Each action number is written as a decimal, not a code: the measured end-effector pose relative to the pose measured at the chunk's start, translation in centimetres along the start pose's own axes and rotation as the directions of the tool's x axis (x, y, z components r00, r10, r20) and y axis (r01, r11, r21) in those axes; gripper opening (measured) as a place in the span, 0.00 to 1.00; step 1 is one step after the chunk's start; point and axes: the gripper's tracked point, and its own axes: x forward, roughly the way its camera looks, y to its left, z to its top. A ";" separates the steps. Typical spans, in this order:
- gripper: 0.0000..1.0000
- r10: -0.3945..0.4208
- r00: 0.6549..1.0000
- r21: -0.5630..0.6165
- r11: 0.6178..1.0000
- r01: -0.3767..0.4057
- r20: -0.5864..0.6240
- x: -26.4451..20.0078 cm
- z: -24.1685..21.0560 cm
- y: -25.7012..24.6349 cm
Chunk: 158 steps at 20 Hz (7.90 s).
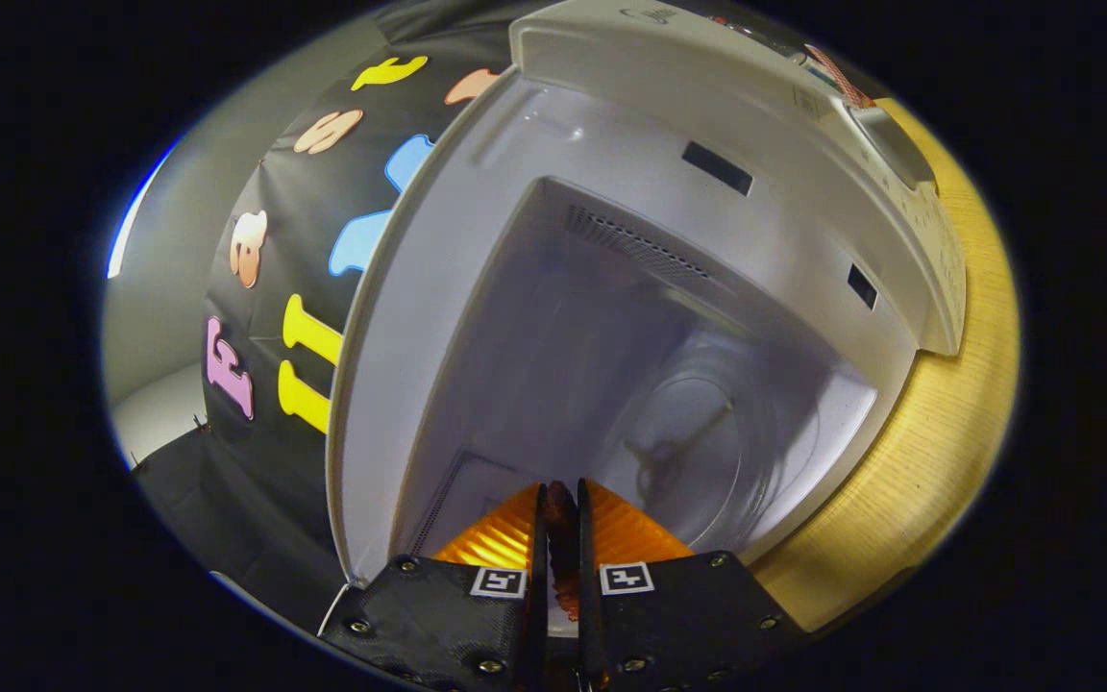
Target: Open the microwave, put the food inside, and close the microwave door.
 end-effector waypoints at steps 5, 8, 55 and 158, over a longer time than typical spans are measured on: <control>0.13 -0.033 0.999 -0.019 0.999 0.033 0.017 2.2 -0.8 -0.8; 0.13 -0.032 0.999 -0.063 0.997 0.034 0.039 3.0 -1.4 -0.8; 0.96 0.176 0.975 -0.702 0.677 -0.220 -0.137 -22.3 -3.0 5.6; 0.04 0.205 0.966 -0.926 0.370 0.070 0.155 -31.5 8.9 3.7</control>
